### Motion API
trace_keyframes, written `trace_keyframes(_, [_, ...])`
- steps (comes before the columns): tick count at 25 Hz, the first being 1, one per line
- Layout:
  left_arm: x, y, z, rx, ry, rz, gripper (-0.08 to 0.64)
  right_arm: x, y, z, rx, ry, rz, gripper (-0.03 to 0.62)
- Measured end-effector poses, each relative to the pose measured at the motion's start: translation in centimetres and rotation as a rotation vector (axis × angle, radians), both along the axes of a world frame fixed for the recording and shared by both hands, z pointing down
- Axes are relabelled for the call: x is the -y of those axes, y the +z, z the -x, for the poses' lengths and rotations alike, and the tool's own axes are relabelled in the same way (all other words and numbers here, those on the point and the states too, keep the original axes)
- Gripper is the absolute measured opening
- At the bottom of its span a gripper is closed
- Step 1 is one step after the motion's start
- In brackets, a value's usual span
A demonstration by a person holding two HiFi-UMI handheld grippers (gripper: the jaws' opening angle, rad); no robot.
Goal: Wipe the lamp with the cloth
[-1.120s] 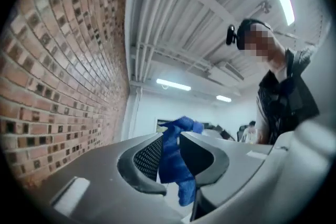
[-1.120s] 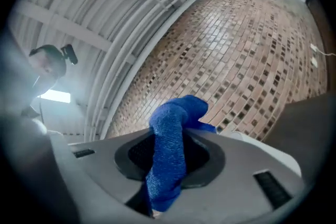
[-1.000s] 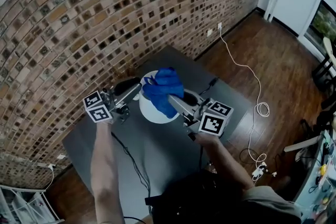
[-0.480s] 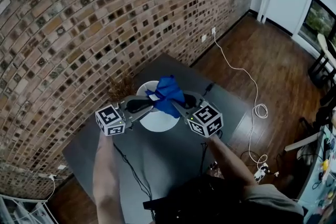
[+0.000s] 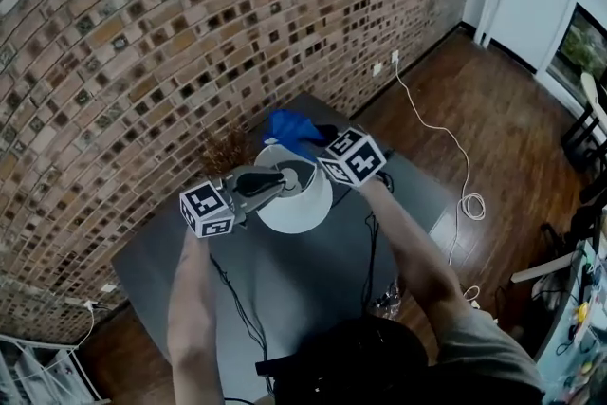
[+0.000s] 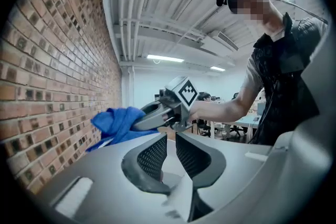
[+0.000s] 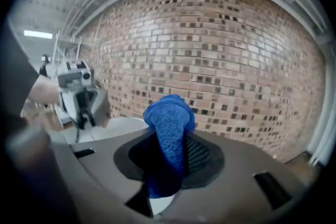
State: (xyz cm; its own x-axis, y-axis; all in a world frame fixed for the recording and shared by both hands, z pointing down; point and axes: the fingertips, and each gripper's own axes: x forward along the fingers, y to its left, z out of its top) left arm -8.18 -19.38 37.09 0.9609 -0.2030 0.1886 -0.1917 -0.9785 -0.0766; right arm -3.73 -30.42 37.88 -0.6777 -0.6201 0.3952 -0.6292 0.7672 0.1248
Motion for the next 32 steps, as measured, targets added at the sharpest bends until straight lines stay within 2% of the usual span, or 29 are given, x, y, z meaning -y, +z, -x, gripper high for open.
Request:
trace_keyframes(2, [0.2, -0.1, -0.4, -0.001, 0.006, 0.014, 0.040, -3.5, -2.7, -2.8, 0.250, 0.016, 0.069, 0.106])
trace_keyframes(4, [0.7, -0.6, -0.2, -0.042, 0.014, 0.058, 0.040, -8.0, -5.9, -5.7, 0.511, 0.056, 0.061, 0.106])
trace_keyframes(6, [1.0, -1.0, 0.4, -0.079, 0.020, 0.102, 0.038, -12.9, -4.9, -5.4, 0.704, 0.025, 0.130, 0.106])
trace_keyframes(8, [0.9, -0.9, 0.7, -0.065, 0.036, 0.121, 0.038, -17.5, -0.3, -1.1, 0.840, -0.037, 0.317, 0.106])
trace_keyframes(10, [0.8, -0.6, 0.7, -0.029, 0.063, 0.143, 0.038, -20.5, 4.1, 5.2, 0.912, -0.065, 0.506, 0.106])
trace_keyframes(11, [0.7, -0.5, 0.7, -0.008, 0.075, 0.159, 0.038, -21.1, 5.2, 8.3, 0.935, -0.078, 0.559, 0.106])
trace_keyframes(13, [0.6, -0.1, 0.8, 0.037, 0.091, 0.184, 0.038, -19.8, 5.6, 13.1, 1.010, -0.074, 0.574, 0.106])
trace_keyframes(15, [0.8, 0.5, 0.9, 0.116, 0.079, 0.161, 0.038, -16.3, 5.1, 15.0, 1.163, 0.020, 0.563, 0.106])
trace_keyframes(18, [1.2, 1.9, 1.2, 0.246, 0.060, 0.109, 0.026, -12.5, 5.8, 14.2, 1.404, 0.214, 0.568, 0.104])
trace_keyframes(20, [1.0, 1.9, 0.9, 0.249, 0.077, 0.114, 0.026, -12.3, 7.1, 14.0, 1.497, 0.312, 0.626, 0.104])
trace_keyframes(21, [0.8, 1.7, 0.6, 0.233, 0.082, 0.115, 0.026, -12.4, 8.2, 14.0, 1.509, 0.357, 0.657, 0.104])
trace_keyframes(23, [0.7, 1.5, 0.0, 0.214, 0.077, 0.086, 0.026, -12.6, 11.1, 13.9, 1.452, 0.435, 0.695, 0.104])
trace_keyframes(25, [0.8, 1.7, 0.0, 0.226, 0.063, 0.050, 0.028, -13.3, 15.2, 13.6, 1.316, 0.486, 0.719, 0.104])
trace_keyframes(27, [0.8, 1.8, 0.2, 0.226, 0.050, 0.045, 0.028, -14.9, 19.3, 12.9, 1.137, 0.509, 0.742, 0.104])
trace_keyframes(29, [0.9, 1.7, 0.5, 0.212, 0.035, 0.047, 0.028, -17.4, 21.6, 12.0, 0.976, 0.479, 0.759, 0.104])
trace_keyframes(30, [0.9, 1.6, 0.6, 0.200, 0.029, 0.048, 0.027, -18.7, 21.3, 11.5, 0.923, 0.434, 0.746, 0.104])
trace_keyframes(31, [0.9, 1.5, 0.6, 0.184, 0.025, 0.050, 0.028, -19.8, 19.6, 10.9, 0.892, 0.372, 0.699, 0.104])
trace_keyframes(32, [0.9, 1.3, 0.6, 0.165, 0.021, 0.053, 0.027, -20.4, 16.8, 10.3, 0.880, 0.300, 0.615, 0.104])
